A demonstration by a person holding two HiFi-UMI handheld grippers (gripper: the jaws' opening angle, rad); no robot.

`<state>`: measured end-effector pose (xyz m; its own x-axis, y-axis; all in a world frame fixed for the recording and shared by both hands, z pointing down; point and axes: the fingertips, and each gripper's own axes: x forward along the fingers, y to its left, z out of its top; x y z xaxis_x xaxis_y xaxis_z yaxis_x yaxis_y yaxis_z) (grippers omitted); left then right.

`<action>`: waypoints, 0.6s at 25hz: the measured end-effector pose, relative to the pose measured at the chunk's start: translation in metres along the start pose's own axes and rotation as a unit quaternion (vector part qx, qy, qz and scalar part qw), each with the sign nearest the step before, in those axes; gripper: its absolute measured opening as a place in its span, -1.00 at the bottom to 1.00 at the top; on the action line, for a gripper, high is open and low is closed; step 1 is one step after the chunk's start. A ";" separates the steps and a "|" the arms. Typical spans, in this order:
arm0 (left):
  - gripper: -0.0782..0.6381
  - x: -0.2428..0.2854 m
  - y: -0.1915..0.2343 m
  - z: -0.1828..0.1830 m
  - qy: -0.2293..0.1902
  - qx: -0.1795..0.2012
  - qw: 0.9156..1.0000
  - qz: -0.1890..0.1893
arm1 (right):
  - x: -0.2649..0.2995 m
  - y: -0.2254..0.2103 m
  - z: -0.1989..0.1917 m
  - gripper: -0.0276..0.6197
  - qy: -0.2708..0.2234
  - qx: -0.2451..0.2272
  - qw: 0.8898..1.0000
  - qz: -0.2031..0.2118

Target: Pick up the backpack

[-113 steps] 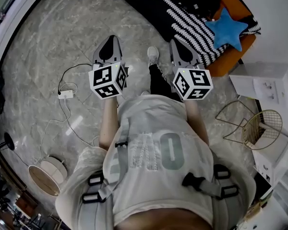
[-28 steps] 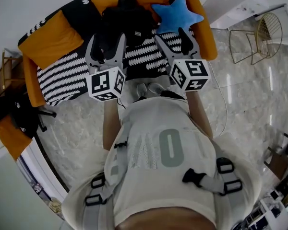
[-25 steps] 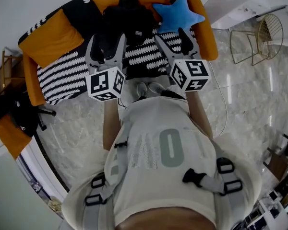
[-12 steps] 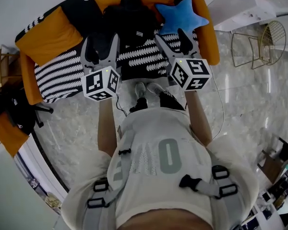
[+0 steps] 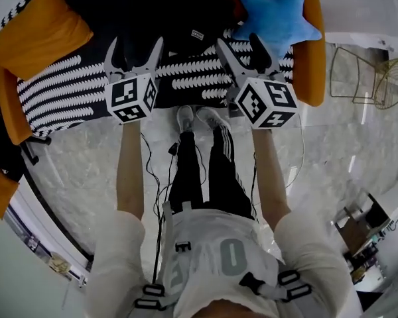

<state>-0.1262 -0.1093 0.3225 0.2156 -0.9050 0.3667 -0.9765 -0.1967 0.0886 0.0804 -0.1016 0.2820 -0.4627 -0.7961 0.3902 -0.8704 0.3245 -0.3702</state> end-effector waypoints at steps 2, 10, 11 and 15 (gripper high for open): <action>0.34 0.024 0.016 -0.040 0.020 -0.003 1.000 0.003 | 0.027 -0.016 -0.034 0.17 0.015 0.004 1.000 -0.008; 0.41 0.108 0.079 -0.165 0.079 -0.021 0.996 0.022 | 0.121 -0.080 -0.145 0.17 0.070 0.006 0.997 -0.036; 0.43 0.116 0.083 -0.175 0.083 -0.021 0.996 0.022 | 0.130 -0.087 -0.155 0.17 0.077 0.007 0.996 -0.040; 0.46 0.138 0.090 -0.216 0.104 -0.040 0.993 0.027 | 0.152 -0.114 -0.195 0.14 0.104 0.021 0.993 -0.053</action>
<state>-0.1824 -0.1703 0.5807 0.1686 -0.8146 0.5549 -0.9845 -0.1120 0.1347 0.0767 -0.1602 0.5477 -0.3966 -0.7000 0.5939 -0.9107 0.2185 -0.3506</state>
